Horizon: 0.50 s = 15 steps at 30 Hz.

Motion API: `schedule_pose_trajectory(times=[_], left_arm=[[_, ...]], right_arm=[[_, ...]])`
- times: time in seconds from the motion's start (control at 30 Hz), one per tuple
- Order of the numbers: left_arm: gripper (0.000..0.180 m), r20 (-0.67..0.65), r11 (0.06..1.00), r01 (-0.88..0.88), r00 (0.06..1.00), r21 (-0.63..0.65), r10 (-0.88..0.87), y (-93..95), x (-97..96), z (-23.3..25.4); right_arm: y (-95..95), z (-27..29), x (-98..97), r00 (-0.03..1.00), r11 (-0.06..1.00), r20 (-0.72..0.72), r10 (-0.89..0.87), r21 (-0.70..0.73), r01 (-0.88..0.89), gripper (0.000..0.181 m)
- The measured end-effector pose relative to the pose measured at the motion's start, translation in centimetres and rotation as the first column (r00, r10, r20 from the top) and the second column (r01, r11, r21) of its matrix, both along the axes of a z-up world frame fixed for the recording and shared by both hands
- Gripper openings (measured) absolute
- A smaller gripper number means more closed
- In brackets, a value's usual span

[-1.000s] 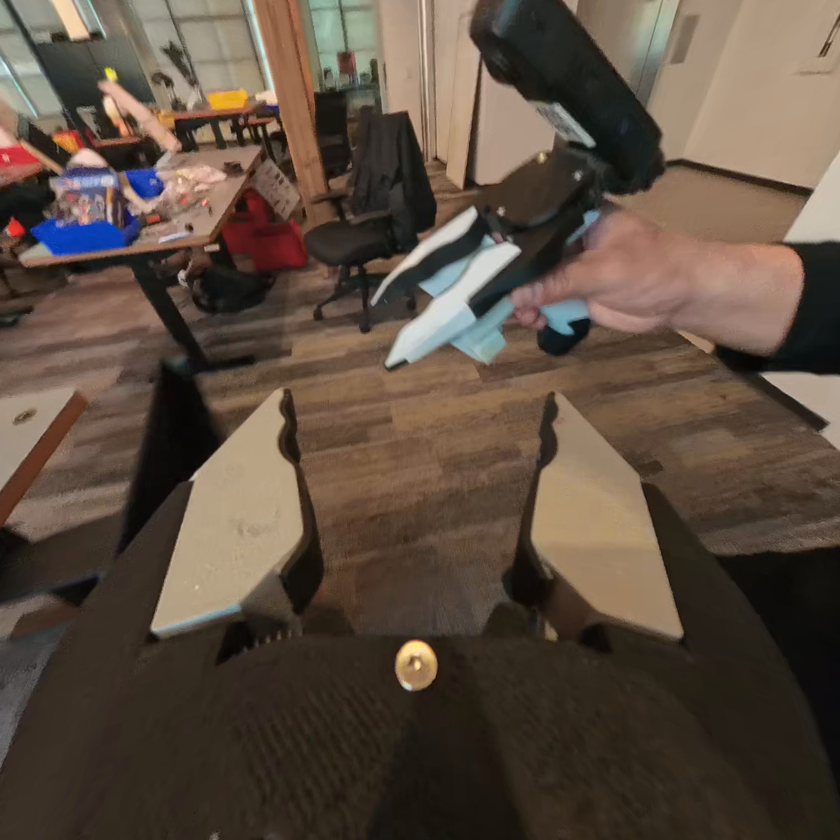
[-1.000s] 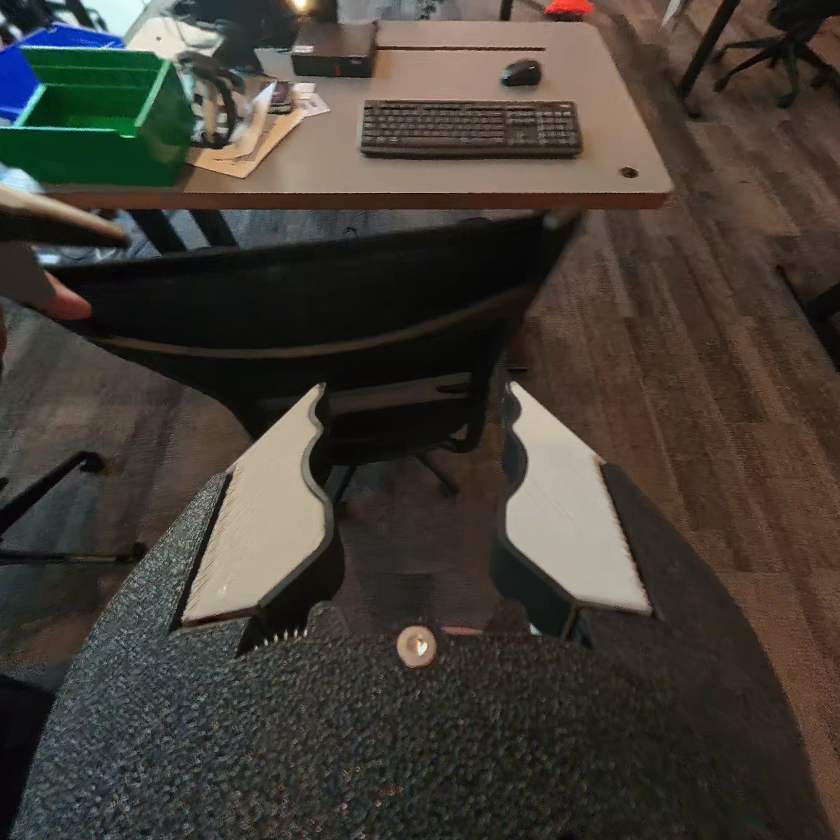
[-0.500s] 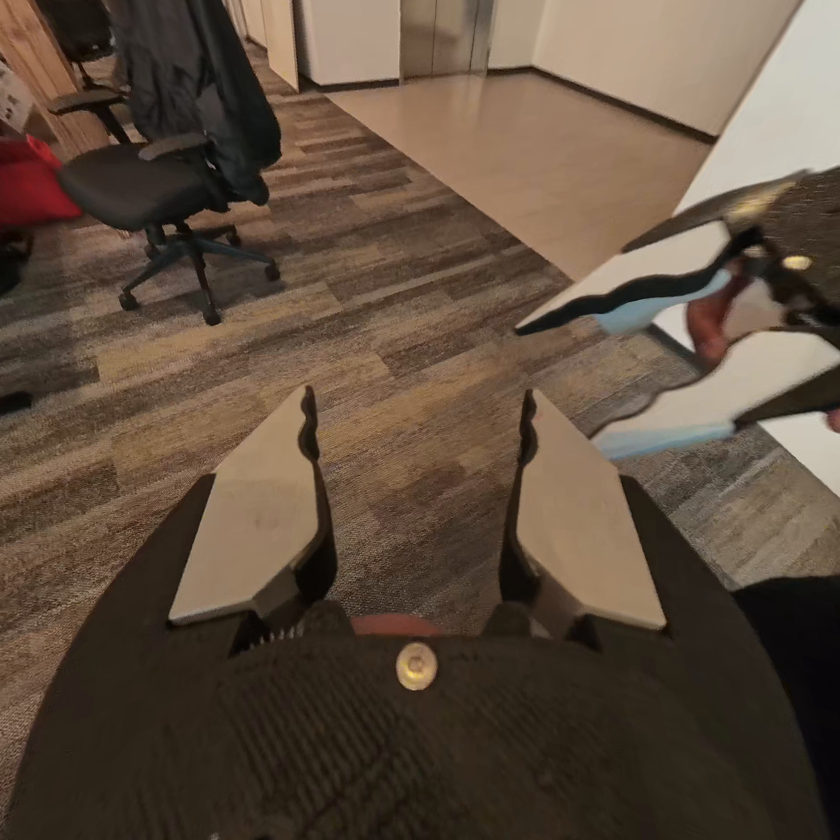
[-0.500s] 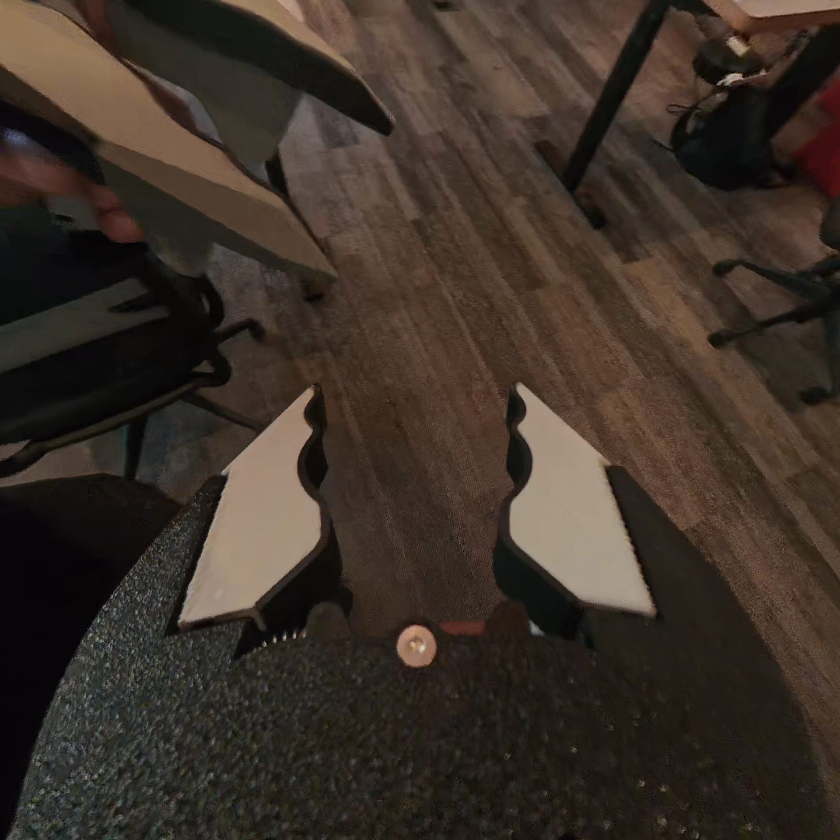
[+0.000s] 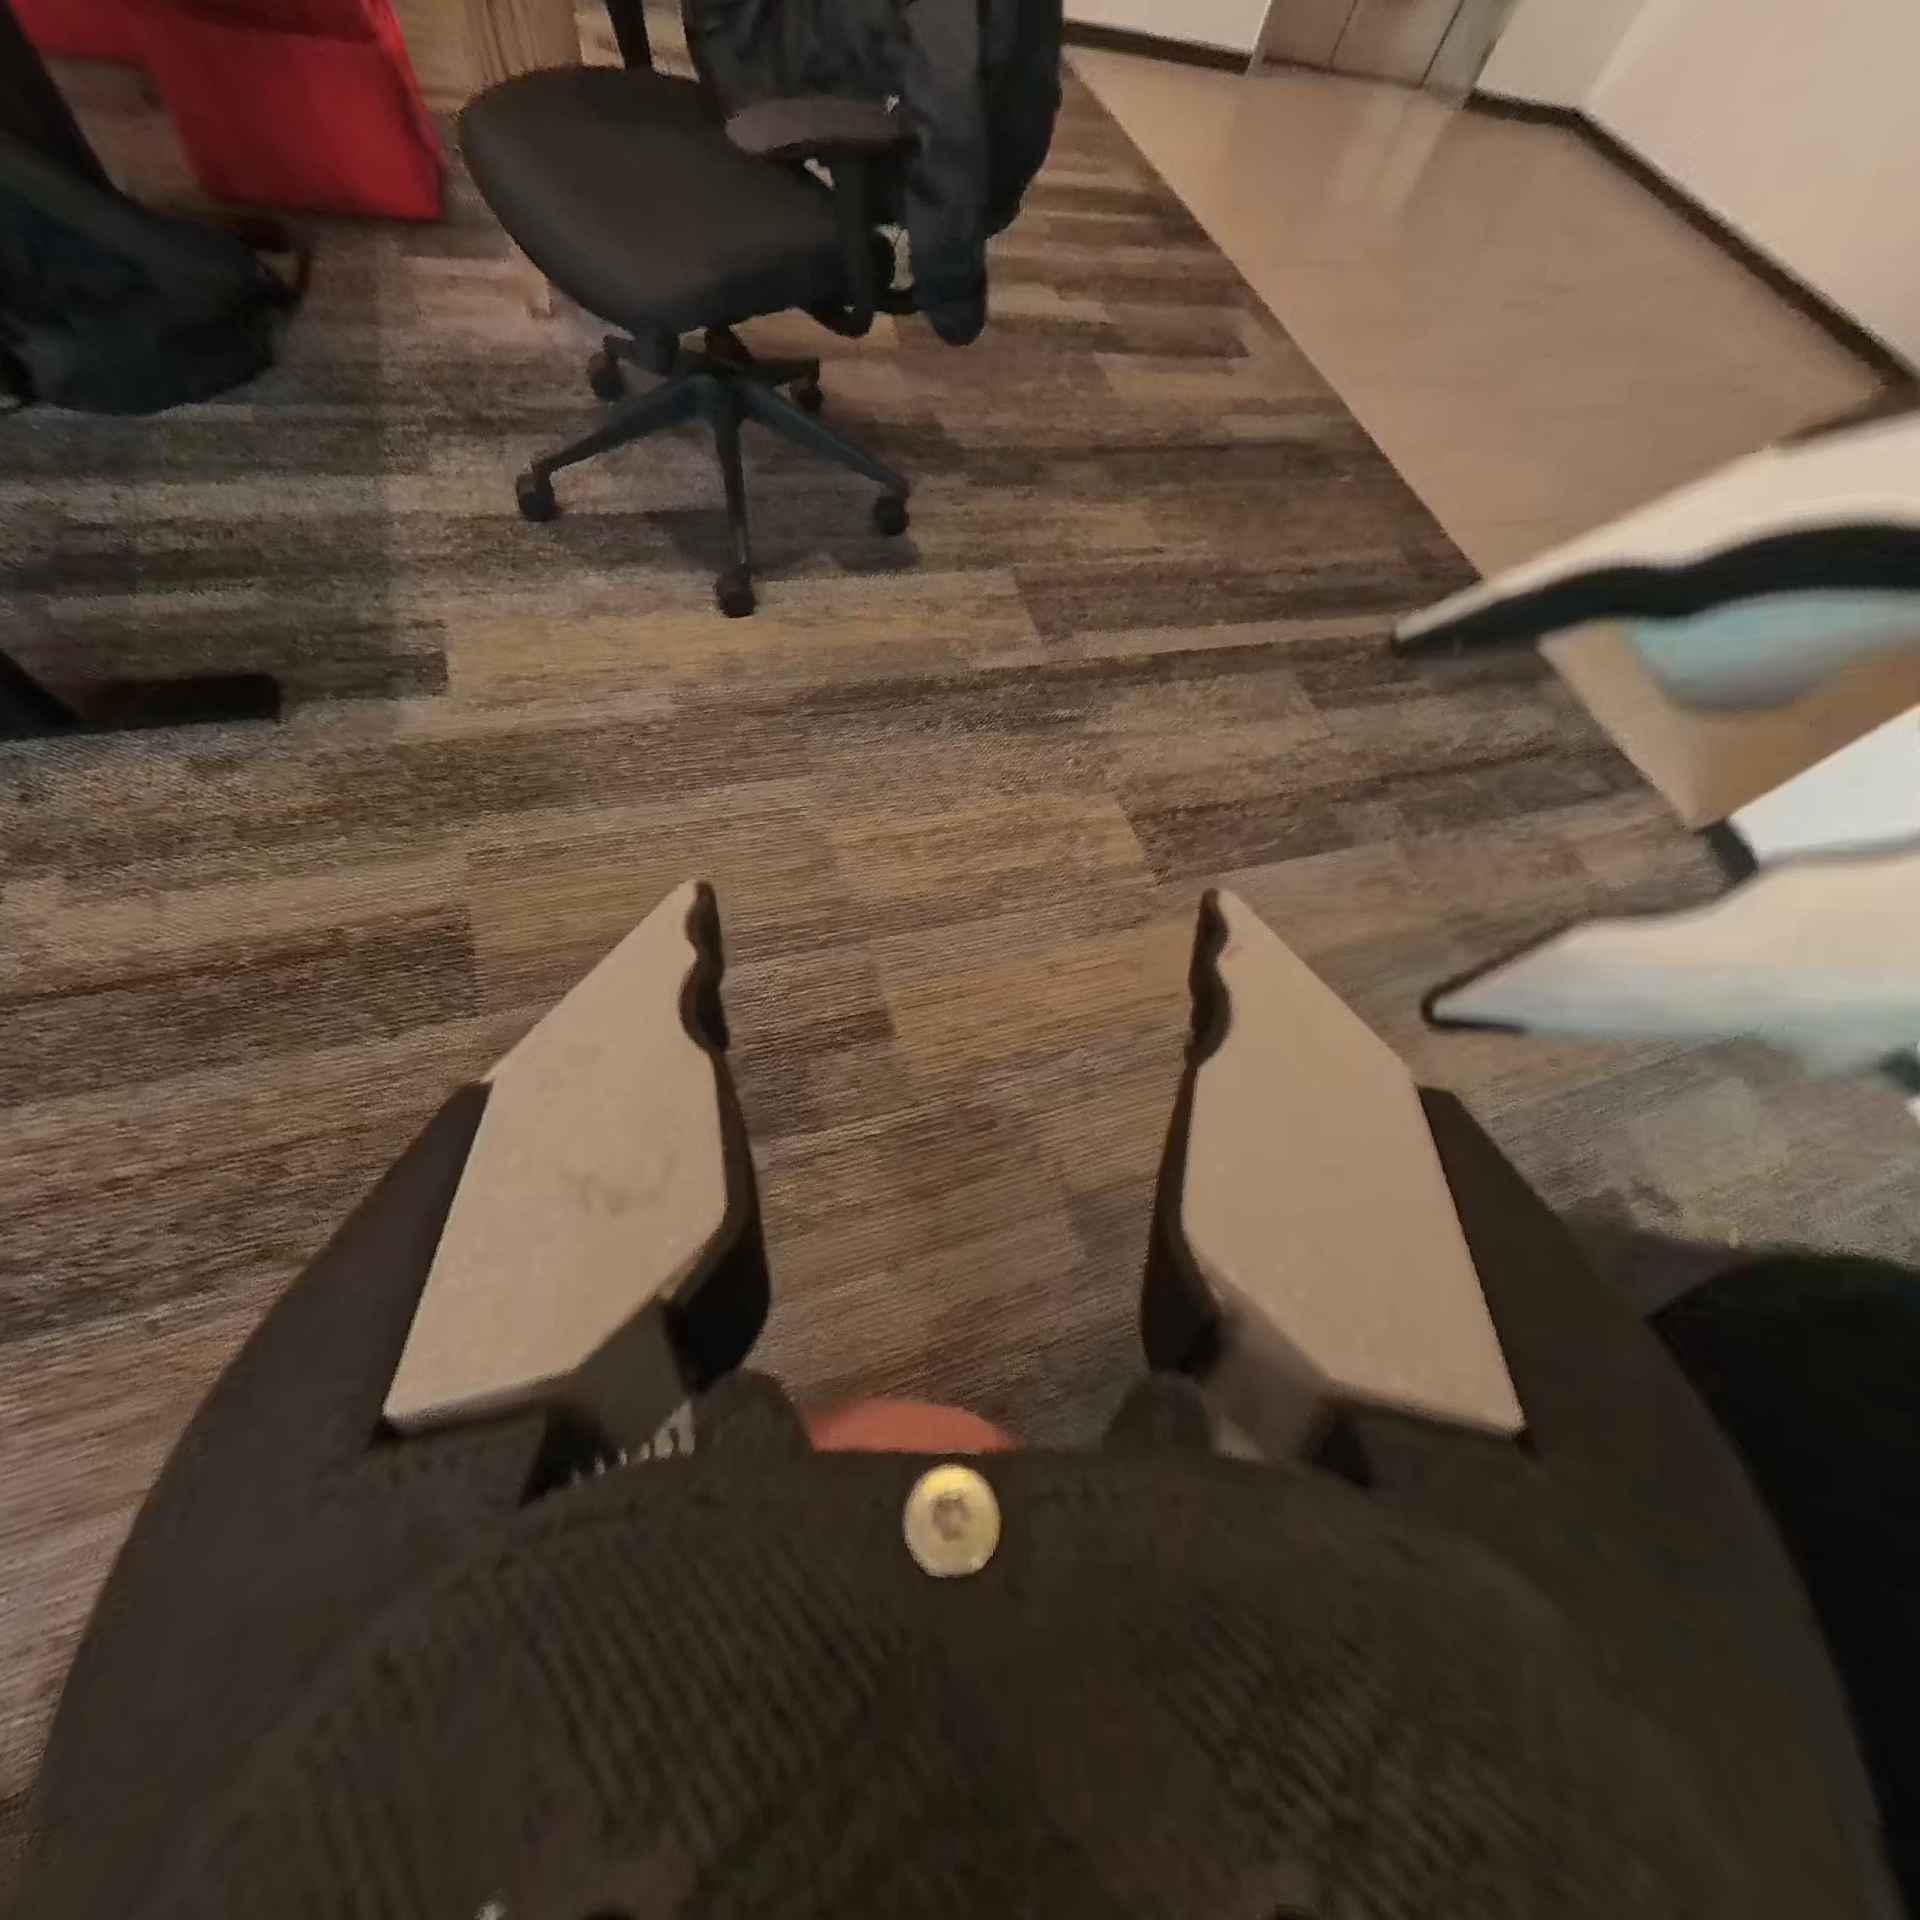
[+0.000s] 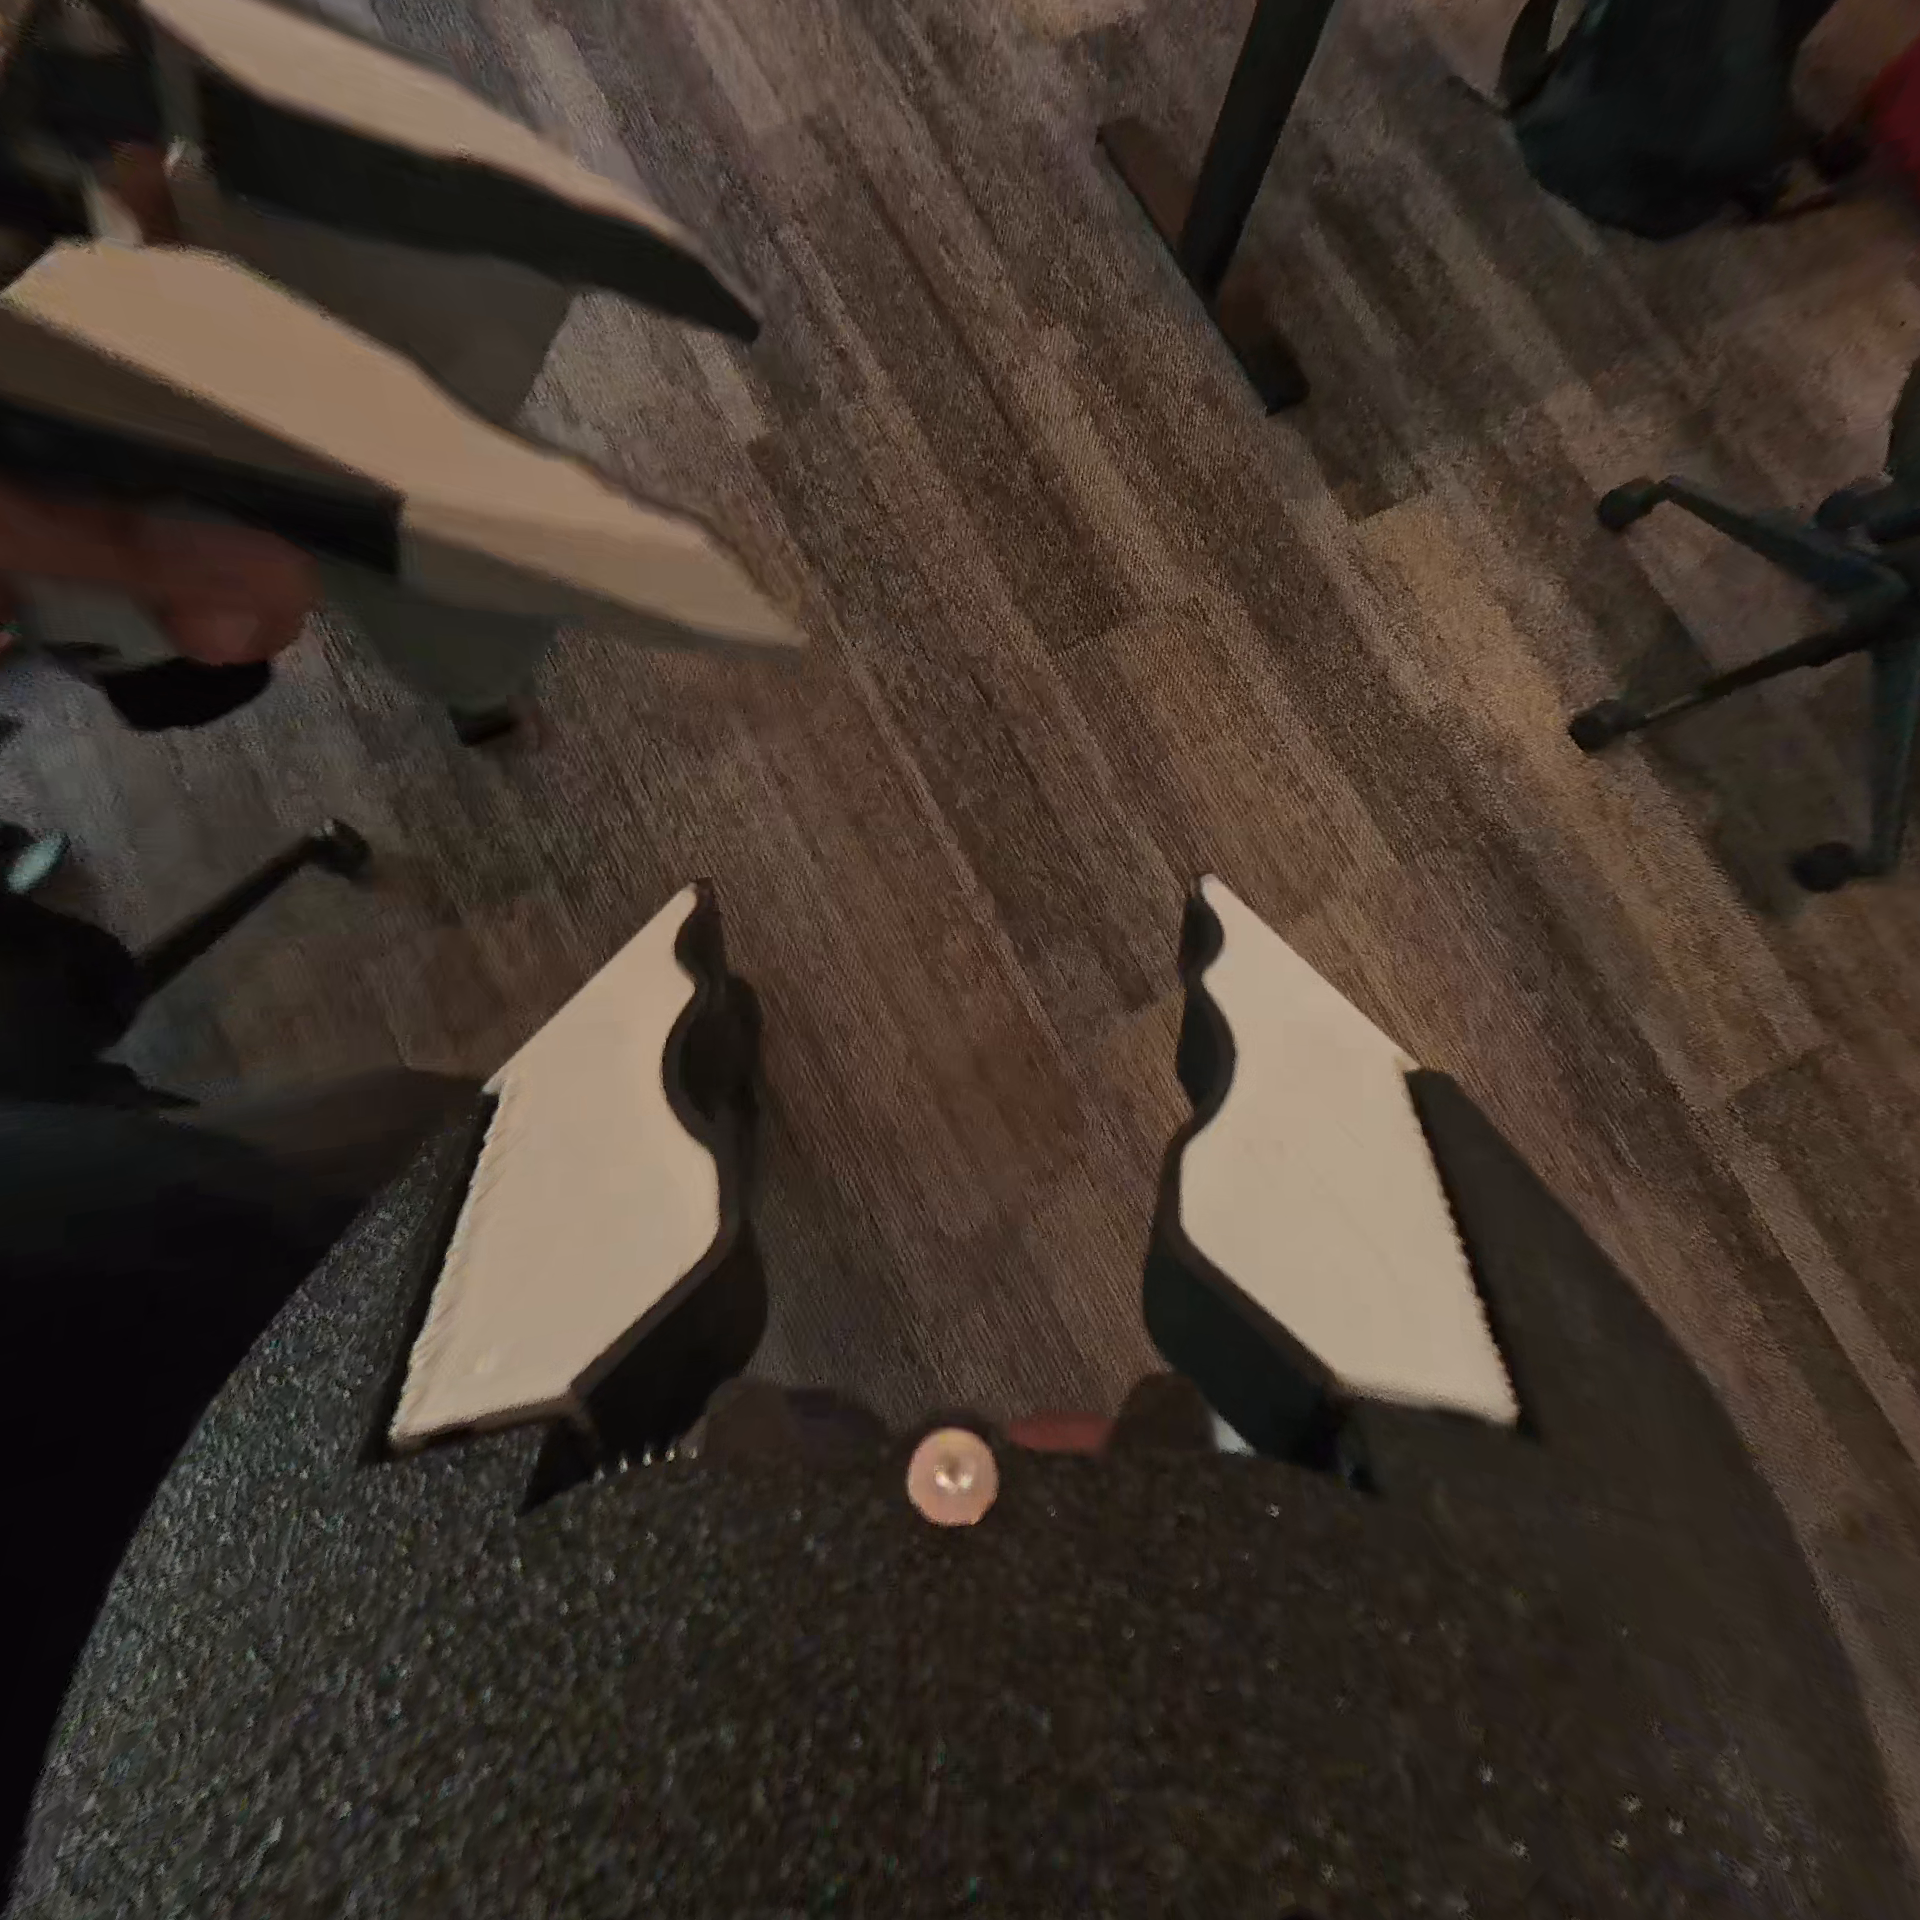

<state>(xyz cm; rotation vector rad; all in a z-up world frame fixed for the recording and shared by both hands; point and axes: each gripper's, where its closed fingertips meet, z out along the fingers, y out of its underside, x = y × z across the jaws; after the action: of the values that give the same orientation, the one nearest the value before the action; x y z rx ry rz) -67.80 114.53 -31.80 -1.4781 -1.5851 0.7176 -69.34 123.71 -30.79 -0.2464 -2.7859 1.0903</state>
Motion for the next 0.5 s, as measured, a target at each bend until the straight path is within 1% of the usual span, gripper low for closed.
schedule_pose_trajectory(times=[0.07,0.13,0.2,0.33,0.4,0.5], left_arm=[[0.088,0.041,0.999,-0.012,0.999,-0.053,0.014,-5.5,-0.8,-0.5],[0.089,0.060,0.998,-0.032,0.998,-0.056,0.036,-10.6,-1.7,-0.5],[0.089,0.066,0.994,-0.088,0.994,-0.058,0.091,-16.1,-2.6,-0.6],[0.091,0.093,0.974,-0.212,0.971,-0.077,0.219,-27.5,-4.3,-2.6],[0.091,0.131,0.954,-0.286,0.946,-0.088,0.295,-33.6,-4.9,-4.2],[0.088,0.215,0.917,-0.387,0.891,-0.100,0.400,-42.0,-4.9,-6.5]], right_arm=[[-6.0,0.7,-1.9,0.998,0.999,0.033,0.048,-0.018,-0.047,0.087],[-11.6,0.8,-3.9,0.994,0.995,0.044,0.100,-0.016,-0.100,0.087],[-17.3,0.6,-5.2,0.984,0.986,0.076,0.163,-0.033,-0.161,0.087],[-29.2,-2.1,-7.8,0.941,0.950,0.133,0.311,-0.047,-0.307,0.087],[-35.6,-3.0,-8.9,0.902,0.914,0.145,0.407,-0.077,-0.399,0.087],[-45.4,-3.5,-10.2,0.810,0.821,0.143,0.569,-0.148,-0.551,0.087]])
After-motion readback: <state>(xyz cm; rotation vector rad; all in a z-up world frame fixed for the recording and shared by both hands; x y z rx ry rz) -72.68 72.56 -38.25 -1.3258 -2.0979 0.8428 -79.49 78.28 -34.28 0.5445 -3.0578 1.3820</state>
